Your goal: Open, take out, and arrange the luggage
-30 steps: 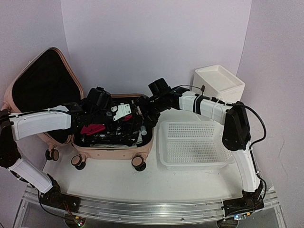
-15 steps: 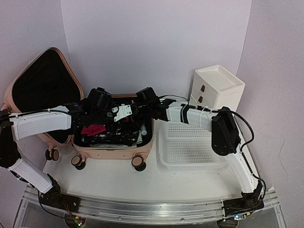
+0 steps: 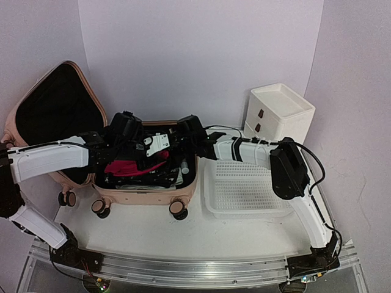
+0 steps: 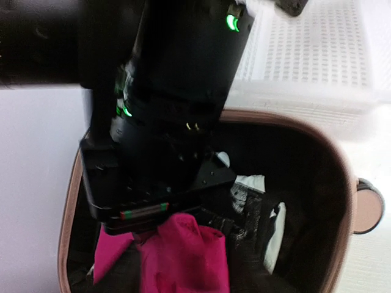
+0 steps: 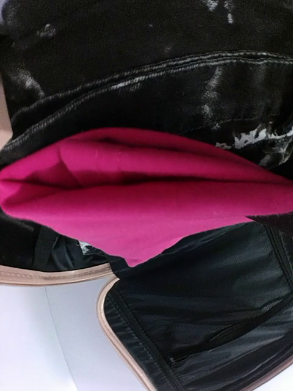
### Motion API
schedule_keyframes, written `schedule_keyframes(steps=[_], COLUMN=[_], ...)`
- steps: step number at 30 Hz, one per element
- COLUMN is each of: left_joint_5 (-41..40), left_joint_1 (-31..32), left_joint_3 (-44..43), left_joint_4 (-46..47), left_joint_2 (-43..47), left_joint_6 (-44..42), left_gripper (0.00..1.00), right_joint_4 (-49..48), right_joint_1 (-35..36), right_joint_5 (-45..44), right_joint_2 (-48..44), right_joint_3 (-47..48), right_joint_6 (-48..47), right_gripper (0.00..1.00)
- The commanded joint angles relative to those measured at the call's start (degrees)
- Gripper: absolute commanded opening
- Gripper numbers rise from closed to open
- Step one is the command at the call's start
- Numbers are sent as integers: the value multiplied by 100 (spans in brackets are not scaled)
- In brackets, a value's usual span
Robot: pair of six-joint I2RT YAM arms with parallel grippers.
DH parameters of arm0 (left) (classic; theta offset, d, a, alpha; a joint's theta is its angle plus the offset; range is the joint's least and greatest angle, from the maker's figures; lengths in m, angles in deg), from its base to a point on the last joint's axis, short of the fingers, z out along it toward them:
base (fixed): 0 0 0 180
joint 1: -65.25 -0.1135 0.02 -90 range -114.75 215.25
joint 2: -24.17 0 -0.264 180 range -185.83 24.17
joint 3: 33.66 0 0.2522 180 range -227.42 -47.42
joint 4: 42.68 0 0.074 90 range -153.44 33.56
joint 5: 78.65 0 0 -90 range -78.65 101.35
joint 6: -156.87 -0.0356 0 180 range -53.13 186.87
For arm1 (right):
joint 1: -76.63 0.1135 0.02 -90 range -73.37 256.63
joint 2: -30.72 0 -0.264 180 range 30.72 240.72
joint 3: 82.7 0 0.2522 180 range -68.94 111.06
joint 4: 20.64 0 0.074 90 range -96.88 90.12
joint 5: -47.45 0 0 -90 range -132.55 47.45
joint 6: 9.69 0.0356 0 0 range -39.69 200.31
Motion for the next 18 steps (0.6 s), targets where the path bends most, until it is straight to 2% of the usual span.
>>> schedule_keyframes(steps=[1,3,7,12,18], left_joint_5=[511,834,1165,291,128], left_joint_1=[77,76,77,77,77], left_joint_3=[-416,-629,-927,-1668,-1726], left_joint_4=[52,-151,-142,-152,-200], left_joint_2=[634,891,1330,1329,1496], left_joint_6=[612,823,1441,2971,3635], left_gripper=[64,70,72,72,73], right_joint_4=[-534,-697,-708,-367,-7], right_joint_1=[-3,-3,-2,4,-8], right_joint_5=[-88,-46,157,75,-9], right_joint_2=[-538,-732,-1070,-1735,-2471], right_joint_3=[-302,-517,-773,-1305,-2079], right_joint_6=[-907,-1278,-1975,-2755,-3063], right_gripper=[0,0,0,0,0])
